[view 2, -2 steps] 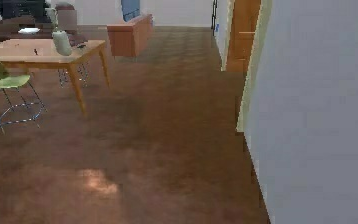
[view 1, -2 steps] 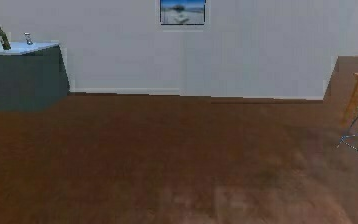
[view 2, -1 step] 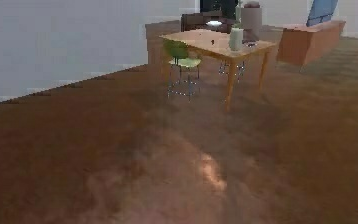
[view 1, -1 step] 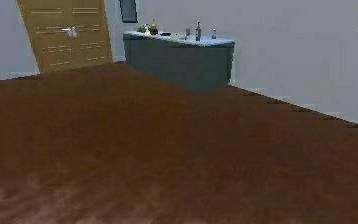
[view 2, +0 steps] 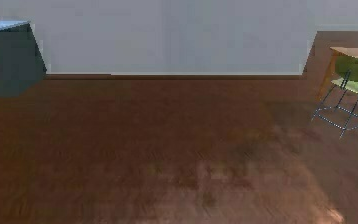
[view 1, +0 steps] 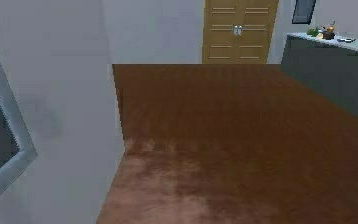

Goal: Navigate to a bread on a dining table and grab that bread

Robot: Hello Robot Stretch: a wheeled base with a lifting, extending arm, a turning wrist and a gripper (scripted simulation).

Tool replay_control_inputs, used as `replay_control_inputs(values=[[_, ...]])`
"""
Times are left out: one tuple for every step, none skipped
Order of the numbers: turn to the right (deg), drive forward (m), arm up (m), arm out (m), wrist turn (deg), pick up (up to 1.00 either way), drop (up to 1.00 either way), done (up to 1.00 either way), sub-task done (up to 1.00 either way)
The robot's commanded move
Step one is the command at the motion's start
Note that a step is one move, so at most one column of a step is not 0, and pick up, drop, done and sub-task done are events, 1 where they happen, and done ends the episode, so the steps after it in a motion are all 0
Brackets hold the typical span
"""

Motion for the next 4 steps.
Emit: replay_control_inputs(values=[[0.0, 1.0, 0.0, 0.0, 0.0, 0.0, 0.0, 0.0, 0.0], [0.0, 1.0, 0.0, 0.0, 0.0, 0.0, 0.0, 0.0, 0.0], [-21.0, 0.0, 0.0, 0.0, 0.0, 0.0, 0.0, 0.0, 0.0], [0.0, 0.15, 0.0, 0.0, 0.0, 0.0, 0.0, 0.0, 0.0]])
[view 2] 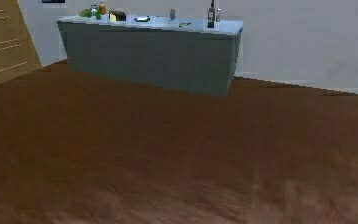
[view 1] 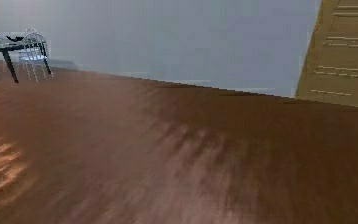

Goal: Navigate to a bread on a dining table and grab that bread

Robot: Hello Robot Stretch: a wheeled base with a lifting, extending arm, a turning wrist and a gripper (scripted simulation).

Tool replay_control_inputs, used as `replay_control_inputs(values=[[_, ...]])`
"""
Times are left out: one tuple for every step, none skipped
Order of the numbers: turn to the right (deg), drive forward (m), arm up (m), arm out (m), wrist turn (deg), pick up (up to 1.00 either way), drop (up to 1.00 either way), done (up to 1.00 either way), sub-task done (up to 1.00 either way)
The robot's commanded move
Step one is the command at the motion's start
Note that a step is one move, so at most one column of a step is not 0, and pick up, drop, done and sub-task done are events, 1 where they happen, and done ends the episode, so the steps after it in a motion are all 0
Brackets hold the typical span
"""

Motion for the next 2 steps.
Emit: replay_control_inputs(values=[[-21.0, 0.0, 0.0, 0.0, 0.0, 0.0, 0.0, 0.0, 0.0], [0.0, 0.45, 0.0, 0.0, 0.0, 0.0, 0.0, 0.0, 0.0]])
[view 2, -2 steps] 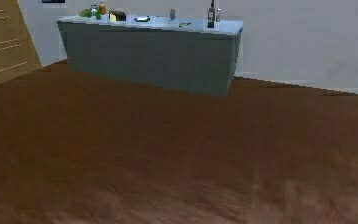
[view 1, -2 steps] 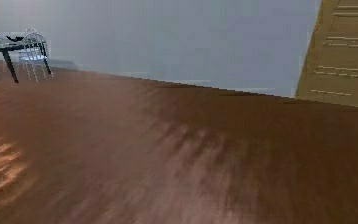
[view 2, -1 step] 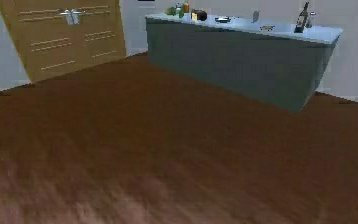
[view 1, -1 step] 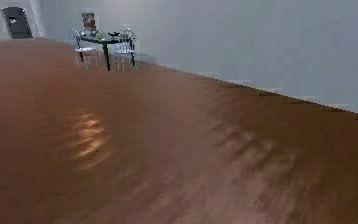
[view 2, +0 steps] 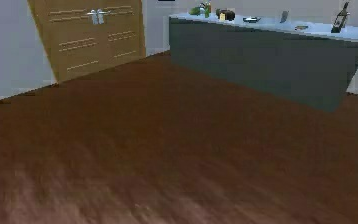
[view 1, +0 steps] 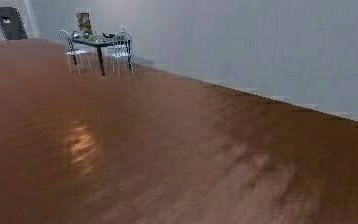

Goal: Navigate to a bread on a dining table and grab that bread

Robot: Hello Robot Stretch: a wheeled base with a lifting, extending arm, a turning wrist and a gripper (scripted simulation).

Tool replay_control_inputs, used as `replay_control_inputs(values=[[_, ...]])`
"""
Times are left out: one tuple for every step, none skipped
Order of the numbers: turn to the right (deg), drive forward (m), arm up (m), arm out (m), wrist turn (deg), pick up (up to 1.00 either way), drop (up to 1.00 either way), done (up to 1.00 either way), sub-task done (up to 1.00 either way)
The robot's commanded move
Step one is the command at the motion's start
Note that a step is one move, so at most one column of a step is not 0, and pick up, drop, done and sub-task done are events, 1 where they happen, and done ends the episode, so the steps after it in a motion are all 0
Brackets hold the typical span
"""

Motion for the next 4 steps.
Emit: replay_control_inputs(values=[[-21.0, 0.0, 0.0, 0.0, 0.0, 0.0, 0.0, 0.0, 0.0], [0.0, 1.0, 0.0, 0.0, 0.0, 0.0, 0.0, 0.0, 0.0], [0.0, 1.0, 0.0, 0.0, 0.0, 0.0, 0.0, 0.0, 0.0], [0.0, 1.0, 0.0, 0.0, 0.0, 0.0, 0.0, 0.0, 0.0]])
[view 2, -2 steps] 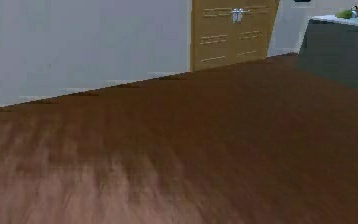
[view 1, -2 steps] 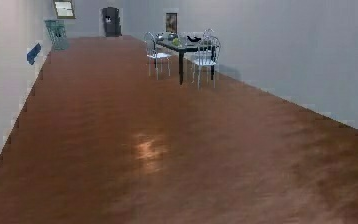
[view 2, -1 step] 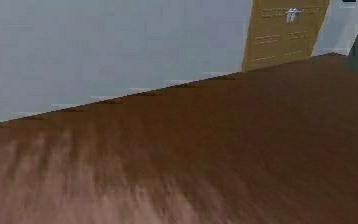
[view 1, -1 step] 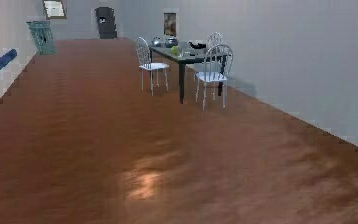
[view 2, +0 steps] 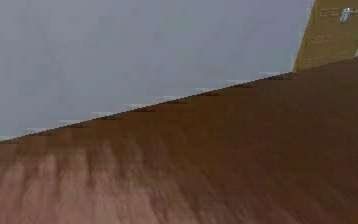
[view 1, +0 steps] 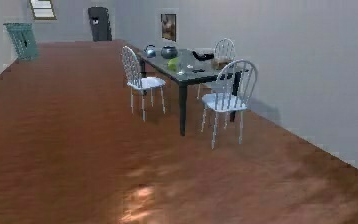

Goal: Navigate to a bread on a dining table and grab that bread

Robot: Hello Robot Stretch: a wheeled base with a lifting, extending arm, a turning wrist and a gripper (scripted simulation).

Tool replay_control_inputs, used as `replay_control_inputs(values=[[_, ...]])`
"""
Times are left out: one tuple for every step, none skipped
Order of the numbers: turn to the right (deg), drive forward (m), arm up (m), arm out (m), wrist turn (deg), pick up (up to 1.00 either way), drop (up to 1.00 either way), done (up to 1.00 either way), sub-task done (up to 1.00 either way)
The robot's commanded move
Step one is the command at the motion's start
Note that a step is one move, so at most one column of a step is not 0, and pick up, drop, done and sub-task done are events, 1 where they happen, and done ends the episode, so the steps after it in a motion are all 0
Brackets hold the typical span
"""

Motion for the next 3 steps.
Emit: replay_control_inputs(values=[[0.0, 1.0, 0.0, 0.0, 0.0, 0.0, 0.0, 0.0, 0.0], [0.0, 0.25, 0.0, 0.0, 0.0, 0.0, 0.0, 0.0, 0.0], [45.0, 0.0, 0.0, 0.0, 0.0, 0.0, 0.0, 0.0, 0.0]])
